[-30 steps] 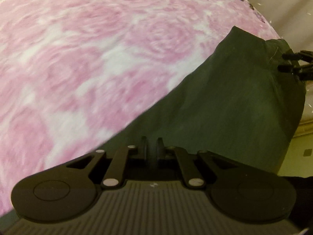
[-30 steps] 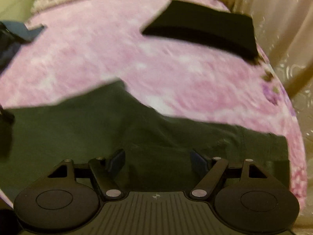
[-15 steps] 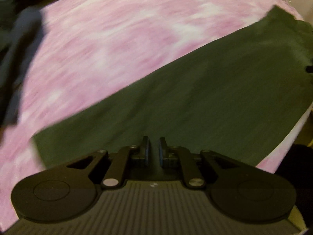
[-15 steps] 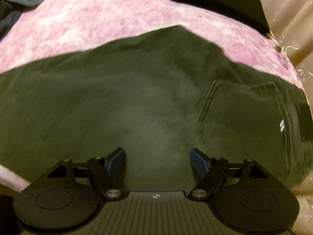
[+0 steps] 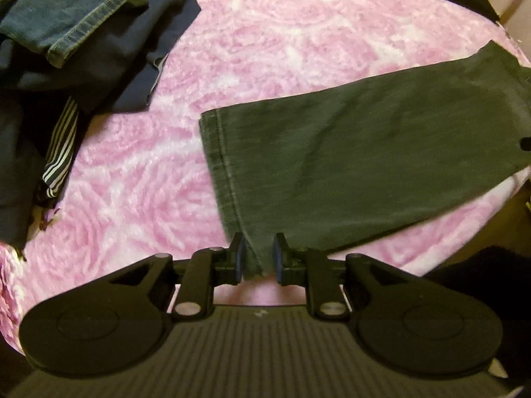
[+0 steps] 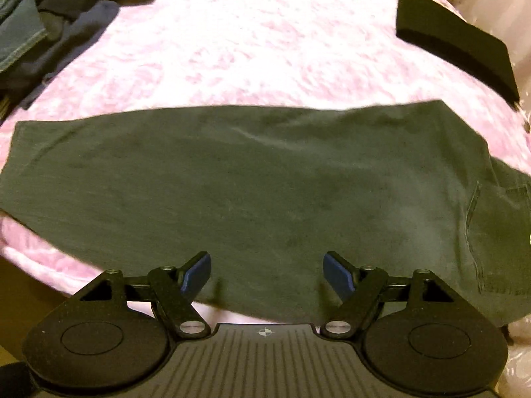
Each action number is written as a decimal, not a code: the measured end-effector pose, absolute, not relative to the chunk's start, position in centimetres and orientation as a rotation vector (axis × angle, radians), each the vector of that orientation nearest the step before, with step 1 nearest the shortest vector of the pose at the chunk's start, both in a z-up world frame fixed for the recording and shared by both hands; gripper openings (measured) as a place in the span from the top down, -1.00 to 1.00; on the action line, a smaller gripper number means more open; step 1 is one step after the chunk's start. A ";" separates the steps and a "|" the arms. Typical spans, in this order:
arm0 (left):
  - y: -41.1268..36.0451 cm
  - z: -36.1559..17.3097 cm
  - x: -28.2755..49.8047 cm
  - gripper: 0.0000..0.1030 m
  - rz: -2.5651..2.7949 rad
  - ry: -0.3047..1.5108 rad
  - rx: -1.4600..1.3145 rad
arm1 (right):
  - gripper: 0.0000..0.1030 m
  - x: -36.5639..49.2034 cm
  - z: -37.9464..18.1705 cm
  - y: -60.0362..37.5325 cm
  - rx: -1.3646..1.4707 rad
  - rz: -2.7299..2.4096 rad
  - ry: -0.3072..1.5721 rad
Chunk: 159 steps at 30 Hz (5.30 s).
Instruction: Fold clothes
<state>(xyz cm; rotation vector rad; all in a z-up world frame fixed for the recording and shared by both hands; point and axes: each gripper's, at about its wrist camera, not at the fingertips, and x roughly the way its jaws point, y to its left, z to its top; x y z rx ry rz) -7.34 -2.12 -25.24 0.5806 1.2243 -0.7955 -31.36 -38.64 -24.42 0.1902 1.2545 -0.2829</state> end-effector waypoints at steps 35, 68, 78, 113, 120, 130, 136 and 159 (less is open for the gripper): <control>2.5 -18.0 -6.6 0.47 -1.205 1.034 0.763 | -0.74 -40.1 -13.7 -22.6 0.399 -0.809 0.966; 0.9 -12.5 -9.6 -0.92 -1.254 0.941 0.783 | -0.99 -41.9 -8.3 -22.4 0.466 -0.921 0.959; 1.9 -12.5 -9.0 -0.92 -1.248 0.944 0.758 | -0.99 -40.9 -8.6 -21.7 0.453 -0.896 0.961; 9.4 -23.4 -3.1 -0.92 -1.049 1.023 0.683 | 0.51 -21.6 -33.0 -0.1 -0.652 0.162 0.866; 8.3 -21.5 -2.3 -0.92 -1.050 0.981 0.676 | 0.79 -20.7 -29.1 -2.3 -0.477 0.068 0.845; -0.3 -17.7 -4.3 -0.92 -1.206 0.846 0.723 | 0.80 -24.4 -17.2 -16.8 0.249 -0.272 0.635; -9.9 -16.1 -8.7 -0.92 -1.323 0.770 0.743 | 0.80 -34.2 -13.7 -31.7 0.538 -0.508 0.422; -34.8 -20.9 -23.3 -0.91 -1.498 0.823 0.972 | 0.78 -47.8 -27.5 -49.8 1.152 -0.630 0.401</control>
